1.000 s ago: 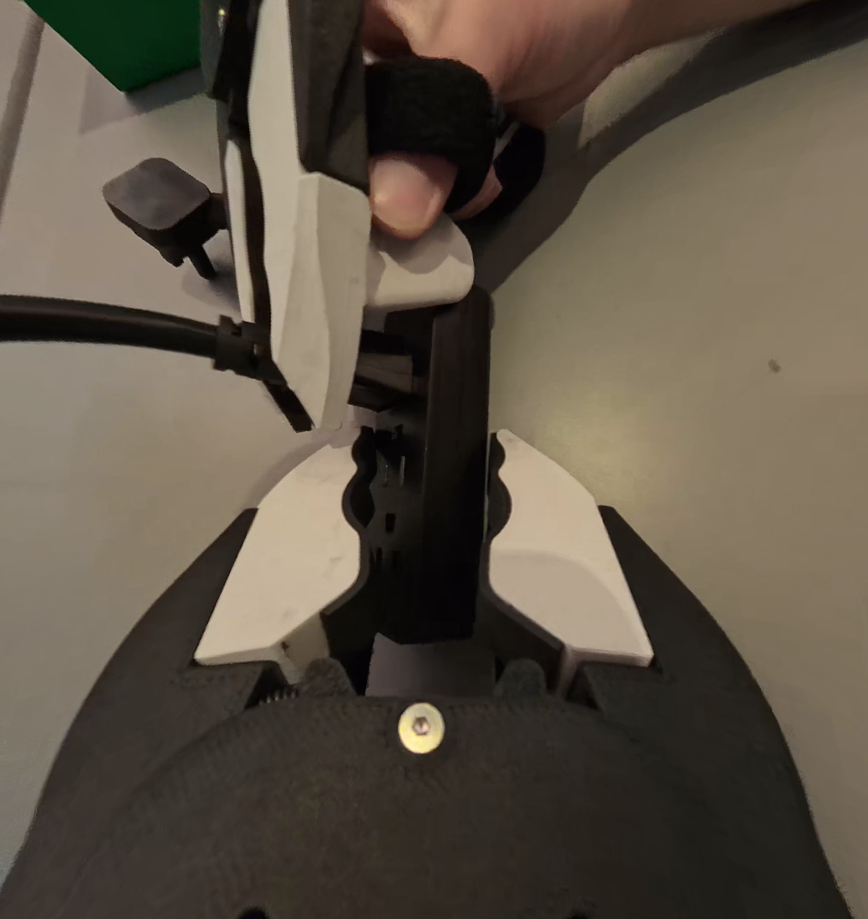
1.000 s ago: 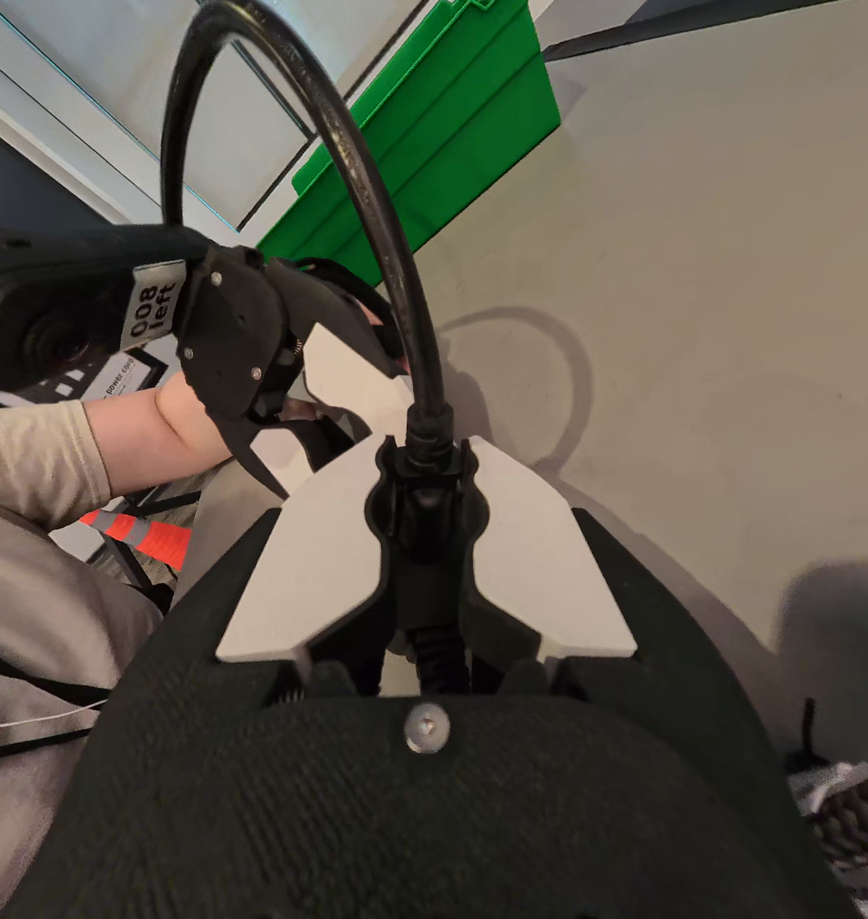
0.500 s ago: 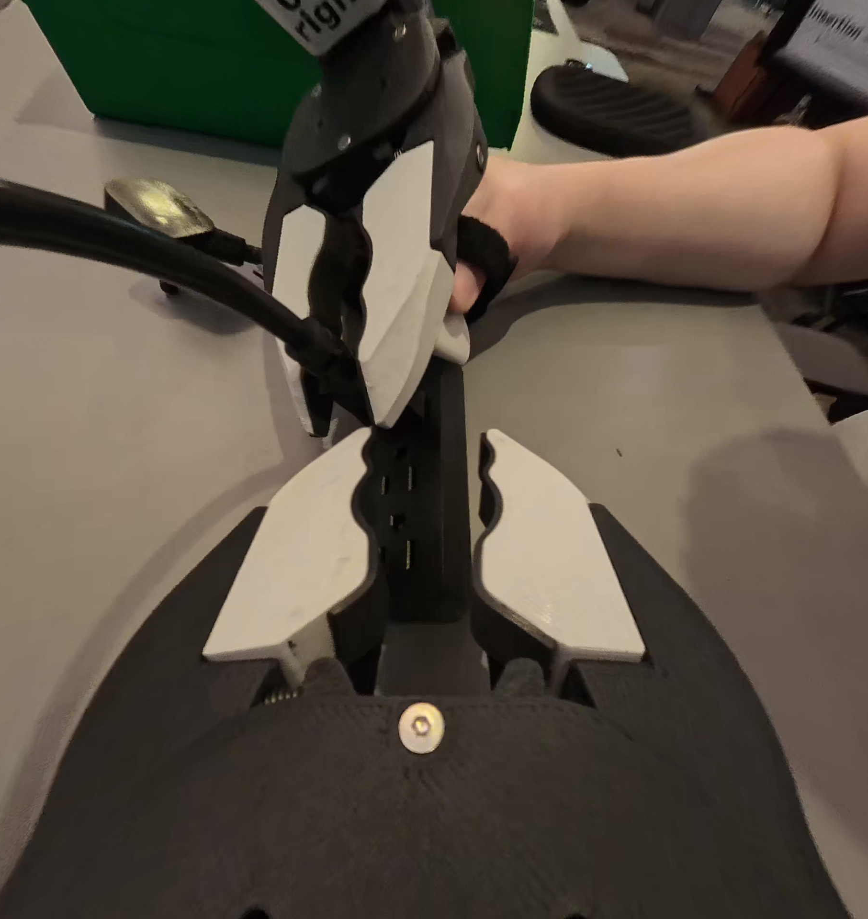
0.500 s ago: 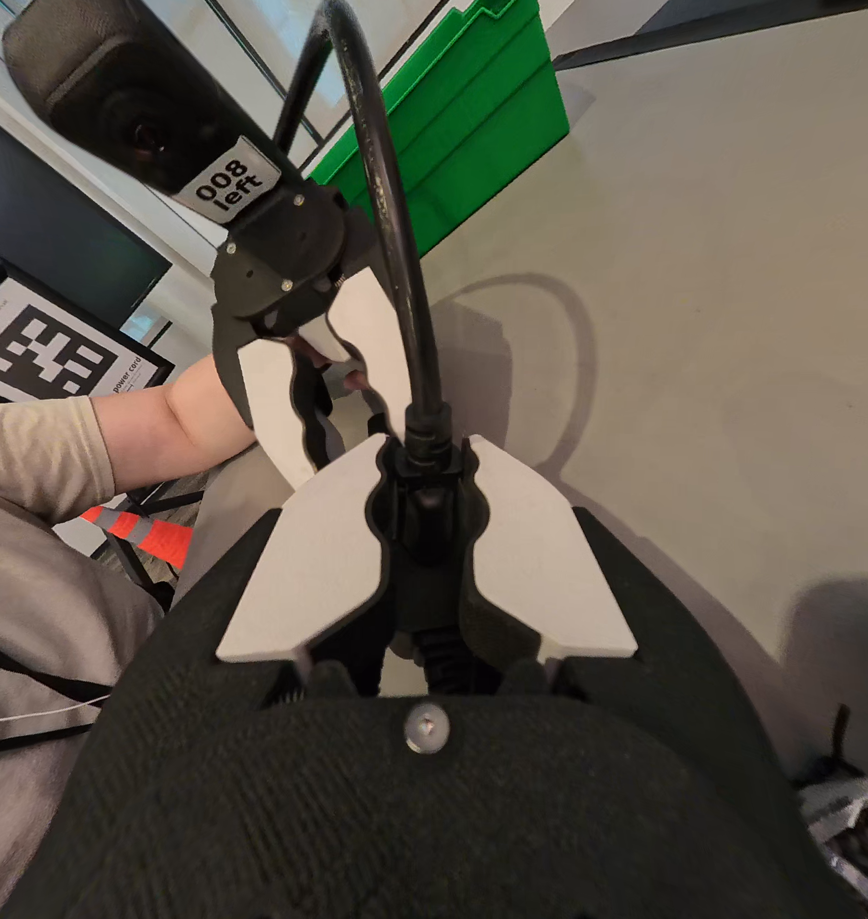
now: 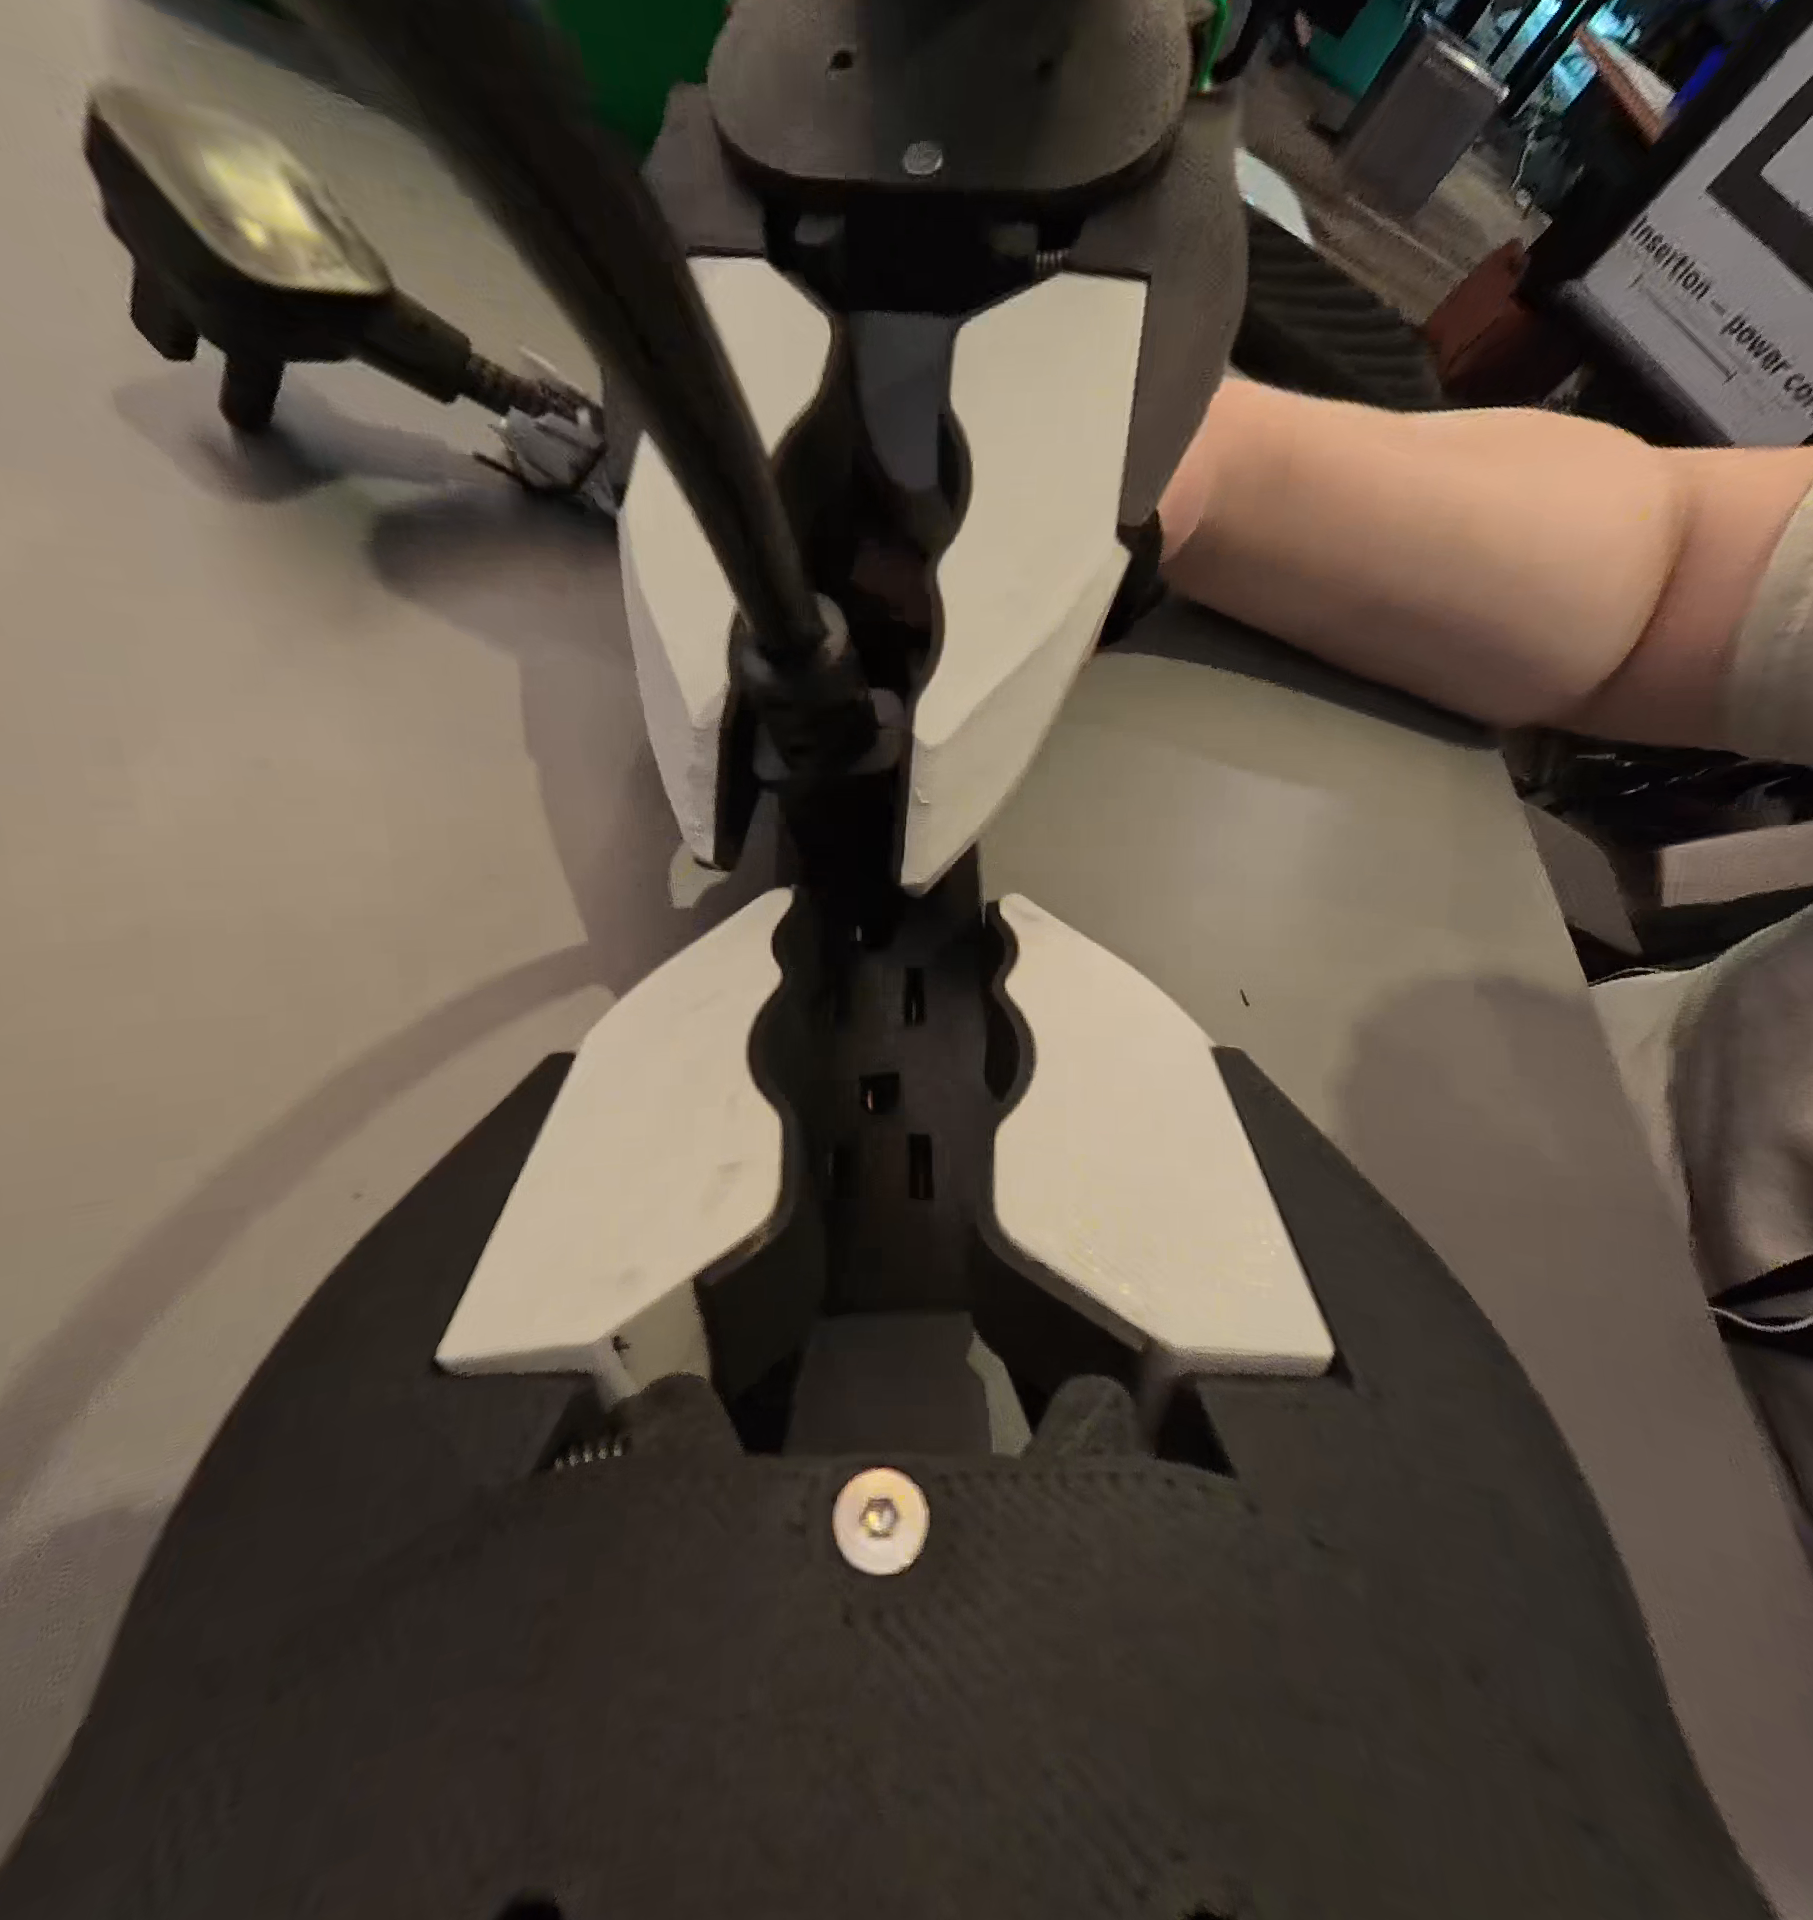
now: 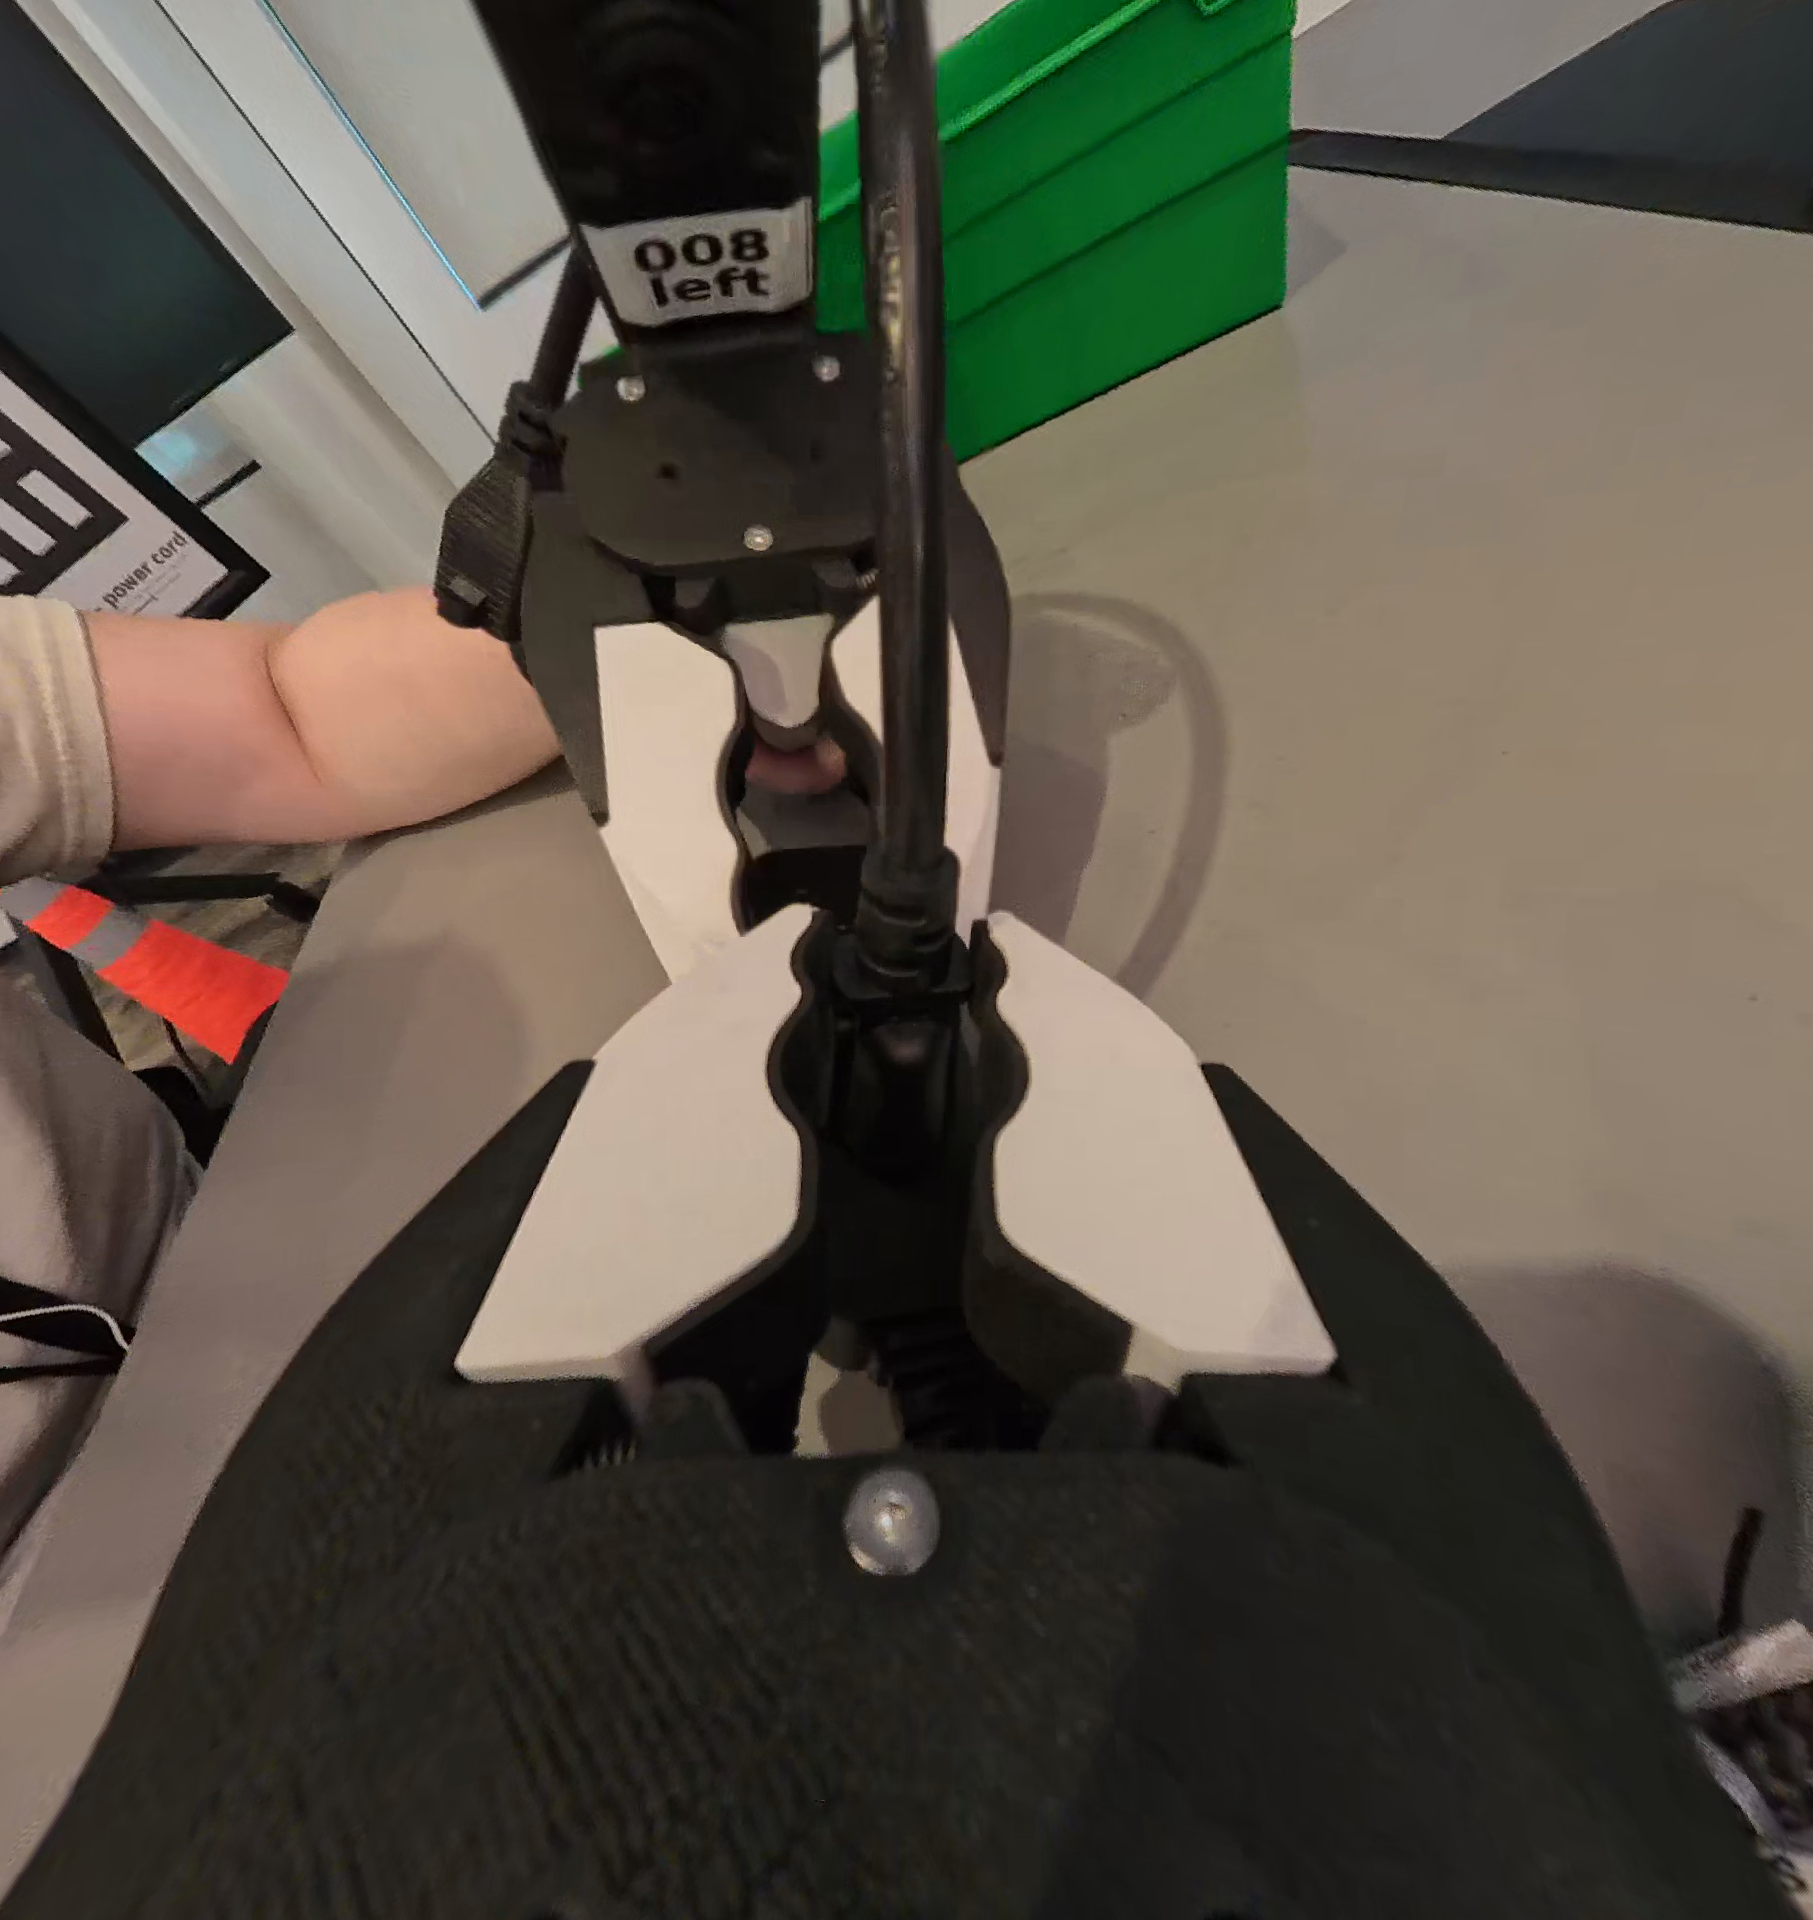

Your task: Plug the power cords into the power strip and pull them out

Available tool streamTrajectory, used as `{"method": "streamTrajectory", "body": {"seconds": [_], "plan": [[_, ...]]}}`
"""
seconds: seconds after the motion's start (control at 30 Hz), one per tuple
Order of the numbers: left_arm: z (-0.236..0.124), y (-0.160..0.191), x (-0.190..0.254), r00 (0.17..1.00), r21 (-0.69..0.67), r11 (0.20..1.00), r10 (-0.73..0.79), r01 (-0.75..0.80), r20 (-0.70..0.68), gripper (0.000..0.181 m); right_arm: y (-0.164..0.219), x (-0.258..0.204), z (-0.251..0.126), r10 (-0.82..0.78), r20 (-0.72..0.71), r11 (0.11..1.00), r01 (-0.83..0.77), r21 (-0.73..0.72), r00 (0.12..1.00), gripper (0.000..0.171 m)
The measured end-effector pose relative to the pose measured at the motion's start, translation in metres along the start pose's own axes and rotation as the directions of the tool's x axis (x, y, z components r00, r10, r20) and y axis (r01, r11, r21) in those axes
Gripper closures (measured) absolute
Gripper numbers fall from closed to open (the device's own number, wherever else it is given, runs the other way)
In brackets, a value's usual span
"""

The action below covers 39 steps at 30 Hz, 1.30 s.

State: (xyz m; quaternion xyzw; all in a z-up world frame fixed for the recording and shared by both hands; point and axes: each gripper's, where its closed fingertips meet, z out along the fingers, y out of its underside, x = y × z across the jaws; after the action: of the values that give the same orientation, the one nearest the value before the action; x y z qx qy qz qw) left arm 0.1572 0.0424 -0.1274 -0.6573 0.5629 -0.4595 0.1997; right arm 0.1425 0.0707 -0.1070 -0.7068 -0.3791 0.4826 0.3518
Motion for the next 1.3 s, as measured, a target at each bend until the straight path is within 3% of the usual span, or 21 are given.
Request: {"method": "streamTrajectory", "body": {"seconds": [0.13,0.27,0.47,0.67,1.17,1.3], "plan": [[0.000,0.000,0.003,0.997,-0.023,0.997,0.072,-0.071,0.015,0.155,0.000,-0.003,0.000,-0.024,0.013,1.000,0.024,0.003,1.000,0.145],[-0.010,-0.011,0.006,0.996,0.056,0.995,0.087,-0.087,-0.007,0.166,-0.008,-0.007,-0.005,-0.075,0.026,0.995,0.073,0.065,0.997,0.146],[-0.006,0.008,0.005,0.977,-0.049,0.977,0.208,-0.206,0.053,0.167,0.007,-0.014,0.001,-0.317,-0.014,0.947,0.316,-0.057,0.948,0.145],[-0.003,0.014,0.008,0.945,-0.093,0.952,0.301,-0.291,0.127,0.166,0.014,-0.022,0.000,-0.402,0.011,0.912,0.401,-0.087,0.916,0.145],[0.001,0.010,0.004,0.918,-0.059,0.947,0.322,-0.317,0.232,0.165,0.013,-0.022,0.000,-0.370,-0.025,0.927,0.367,-0.080,0.929,0.147],[0.001,0.010,0.003,0.910,-0.061,0.945,0.327,-0.322,0.256,0.165,0.012,-0.021,0.000,-0.260,-0.024,0.960,0.256,-0.112,0.965,0.147]]}}
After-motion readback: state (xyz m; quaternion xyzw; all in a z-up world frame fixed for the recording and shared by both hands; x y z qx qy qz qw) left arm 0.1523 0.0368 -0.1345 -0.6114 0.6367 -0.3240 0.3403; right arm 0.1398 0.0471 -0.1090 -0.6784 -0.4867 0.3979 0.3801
